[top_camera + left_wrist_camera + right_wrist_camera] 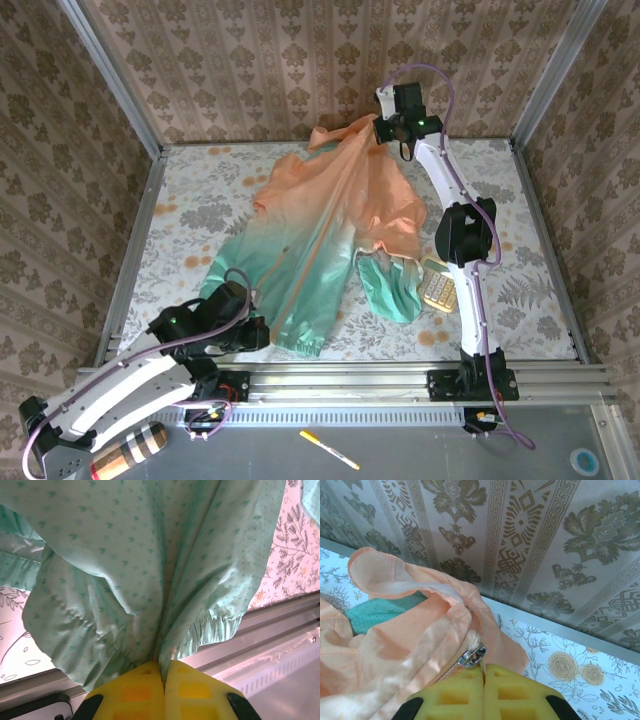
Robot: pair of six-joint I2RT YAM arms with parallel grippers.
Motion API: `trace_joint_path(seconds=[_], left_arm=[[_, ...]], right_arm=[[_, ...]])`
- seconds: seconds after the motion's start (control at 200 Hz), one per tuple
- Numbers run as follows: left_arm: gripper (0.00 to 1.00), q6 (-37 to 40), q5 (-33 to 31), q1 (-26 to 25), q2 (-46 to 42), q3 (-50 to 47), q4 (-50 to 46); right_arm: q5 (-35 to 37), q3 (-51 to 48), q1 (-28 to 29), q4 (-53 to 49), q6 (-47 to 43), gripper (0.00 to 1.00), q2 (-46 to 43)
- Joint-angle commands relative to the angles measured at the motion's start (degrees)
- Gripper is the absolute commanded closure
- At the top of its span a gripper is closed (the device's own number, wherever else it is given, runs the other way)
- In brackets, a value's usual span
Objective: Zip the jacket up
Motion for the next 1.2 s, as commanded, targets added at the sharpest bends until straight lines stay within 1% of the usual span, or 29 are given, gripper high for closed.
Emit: trace_joint_path(seconds=[0.0, 0.255, 0.465, 0.565, 0.655, 0.675, 0.75, 0.775, 0.79, 0.8, 0.82, 0.85, 0.89, 0.93, 0.965, 1.03, 1.105, 1.195], left_arm=[[1.00, -3.43, -0.62, -0.52, -1.61, -1.28, -7.99], [1.00, -6.70, -3.29, -0.21, -1.08, -1.04, -11.24], [1.00, -7.76, -3.70, 0.55, 0.61, -0.73, -12.20], [1.00, -6.65, -3.40, 1.49, 2.61, 0.16, -10.04], [1.00, -3.78, -3.12, 3.21, 6.06, 1.47, -6.58], [1.00, -2.90, -3.17, 3.64, 6.95, 1.85, -5.83], [1.00, 1.29, -4.21, 6.00, 10.67, 3.90, -3.81], [1.00, 2.50, -5.04, 7.36, 11.93, 4.68, -3.52], [1.00, 3.24, -5.55, 8.20, 13.01, 5.09, -3.40], [0.96, 3.69, -5.90, 8.81, 13.63, 5.48, -3.37], [0.86, 4.48, -6.88, 10.16, 14.88, 6.25, -3.43], [0.75, 5.80, -8.21, 12.18, 16.83, 7.40, -3.32], [0.64, 7.84, -9.74, 14.42, 18.92, 9.04, -3.13], [0.54, 9.26, -12.08, 16.06, 20.55, 10.89, -3.35], [0.51, 10.70, -13.67, 16.98, 21.30, 12.39, -3.30], [0.46, 14.12, -15.85, 18.57, 21.48, 14.56, -2.70], [0.41, 17.78, -16.94, 20.62, 21.03, 16.33, -1.71], [0.38, 21.84, -16.89, 23.43, 20.30, 17.77, 0.73]], right_arm=[[3.32, 4.41, -1.67, 1.71, 0.18, 1.00, 1.83], [3.34, 5.20, -2.70, 2.40, 0.30, 1.00, 3.27], [2.26, 5.31, -4.63, 2.40, 1.21, 1.00, 4.22], [0.82, 5.41, -5.27, 2.40, 1.40, 1.00, 4.58], [-2.67, 4.97, -5.45, 2.40, 0.60, 1.00, 4.69], [-3.73, 4.81, -5.45, 3.85, 0.33, 1.00, 4.63], [-6.55, 3.77, -5.36, 4.34, -0.18, 0.86, 4.29], [-6.60, 3.55, -5.36, 4.34, -0.27, 0.79, 4.00], [-6.60, 3.35, -5.36, 4.34, -0.25, 0.73, 3.92], [-6.60, 3.24, -5.36, 4.34, -0.27, 0.69, 3.82], [-6.68, 2.83, -5.36, 4.26, -0.35, 0.62, 3.53], [-6.84, 2.27, -5.36, 4.07, -0.49, 0.55, 3.07], [-7.03, 0.63, -5.47, 3.90, -0.77, 0.49, 1.99], [-7.44, -2.27, -5.36, 4.42, -1.09, 0.47, 0.33], [-7.92, -5.76, -5.36, 5.76, -1.26, 0.46, -1.69], [-8.44, -15.16, -5.36, 10.19, -1.46, 0.45, -6.39], [-8.38, -25.62, -5.36, 16.78, -1.47, 0.45, -11.87], [-7.10, -36.86, -5.36, 23.37, -0.12, 0.45, -17.88]])
